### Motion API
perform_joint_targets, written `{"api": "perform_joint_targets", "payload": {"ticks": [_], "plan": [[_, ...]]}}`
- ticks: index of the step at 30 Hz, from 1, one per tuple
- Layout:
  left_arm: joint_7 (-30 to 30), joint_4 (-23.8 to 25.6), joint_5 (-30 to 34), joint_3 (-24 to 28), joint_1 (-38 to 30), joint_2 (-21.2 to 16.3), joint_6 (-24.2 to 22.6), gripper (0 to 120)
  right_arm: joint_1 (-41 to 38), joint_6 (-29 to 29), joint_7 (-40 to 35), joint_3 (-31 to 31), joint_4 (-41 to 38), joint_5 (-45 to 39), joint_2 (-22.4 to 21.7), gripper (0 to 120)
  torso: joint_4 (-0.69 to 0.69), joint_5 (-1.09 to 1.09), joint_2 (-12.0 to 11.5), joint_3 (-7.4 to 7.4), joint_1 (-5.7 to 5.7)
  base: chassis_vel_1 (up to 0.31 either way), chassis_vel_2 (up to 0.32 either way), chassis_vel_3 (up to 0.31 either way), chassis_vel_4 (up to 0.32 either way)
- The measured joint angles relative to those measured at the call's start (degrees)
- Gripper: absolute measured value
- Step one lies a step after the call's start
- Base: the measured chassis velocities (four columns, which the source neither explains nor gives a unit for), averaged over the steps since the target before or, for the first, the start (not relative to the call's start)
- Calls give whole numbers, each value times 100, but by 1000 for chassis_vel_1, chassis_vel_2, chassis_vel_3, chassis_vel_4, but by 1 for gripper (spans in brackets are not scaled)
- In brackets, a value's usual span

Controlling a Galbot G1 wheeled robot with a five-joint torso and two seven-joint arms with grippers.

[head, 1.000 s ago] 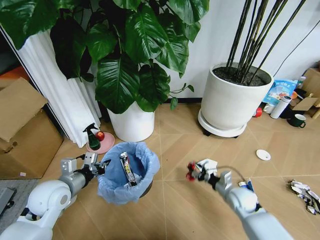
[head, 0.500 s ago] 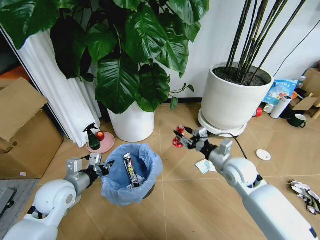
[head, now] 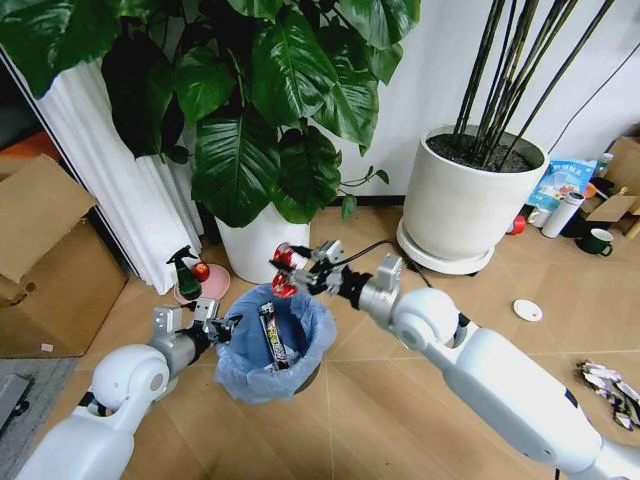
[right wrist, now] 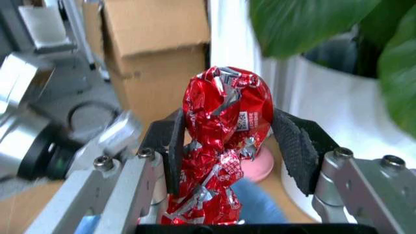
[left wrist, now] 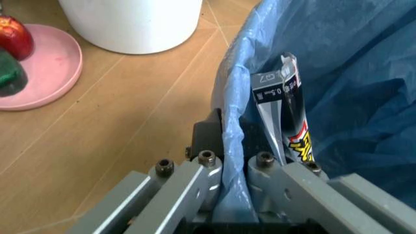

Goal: Pick up the trash bin and place the garbage on the floor into it.

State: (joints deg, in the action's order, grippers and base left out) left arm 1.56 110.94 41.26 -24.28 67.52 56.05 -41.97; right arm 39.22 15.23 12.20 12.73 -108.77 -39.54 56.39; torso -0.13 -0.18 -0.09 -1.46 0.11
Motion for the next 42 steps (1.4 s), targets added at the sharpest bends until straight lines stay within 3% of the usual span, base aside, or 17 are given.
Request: {"api": "perform_joint_targets", "payload": {"ticks": [7, 12, 17, 19, 24, 29, 42], "plan": [[-7, -35, -2, 47, -61, 32, -1, 0, 66, 2, -137, 249, 2, 171, -29, 49, 0, 0, 0, 0, 0, 0, 0, 0, 0], [-11, -37, -3, 24, -66, 44, -2, 0, 89, -11, -148, 268, 43, 263, -49, 72, 0, 0, 0, 0, 0, 0, 0, 0, 0], [-10, -35, 2, 2, -72, 33, -1, 0, 90, -7, -157, 264, 56, 263, -36, 86, 0, 0, 0, 0, 0, 0, 0, 0, 0], [-9, -33, 8, -16, -73, 35, -2, 0, 90, -7, -235, 232, 54, 249, 11, 97, 0, 0, 0, 0, 0, 0, 0, 0, 0], [-7, -31, 8, -86, -33, 54, 0, 0, 84, -7, -449, 22, 50, 180, 66, 100, 0, 0, 0, 0, 0, 0, 0, 0, 0], [8, -12, 3, -250, 77, 62, 11, 0, 303, 70, -747, -646, 179, 129, -20, 100, 1, 0, 1, 1, 0, 0, 0, 0, 0], [35, -10, -71, -328, 136, 130, 59, 0, 1179, 571, -1367, -1809, 1600, -69, 13, 100, 0, 2, 1, 1, 0, 0, 0, 0, 0]]}}
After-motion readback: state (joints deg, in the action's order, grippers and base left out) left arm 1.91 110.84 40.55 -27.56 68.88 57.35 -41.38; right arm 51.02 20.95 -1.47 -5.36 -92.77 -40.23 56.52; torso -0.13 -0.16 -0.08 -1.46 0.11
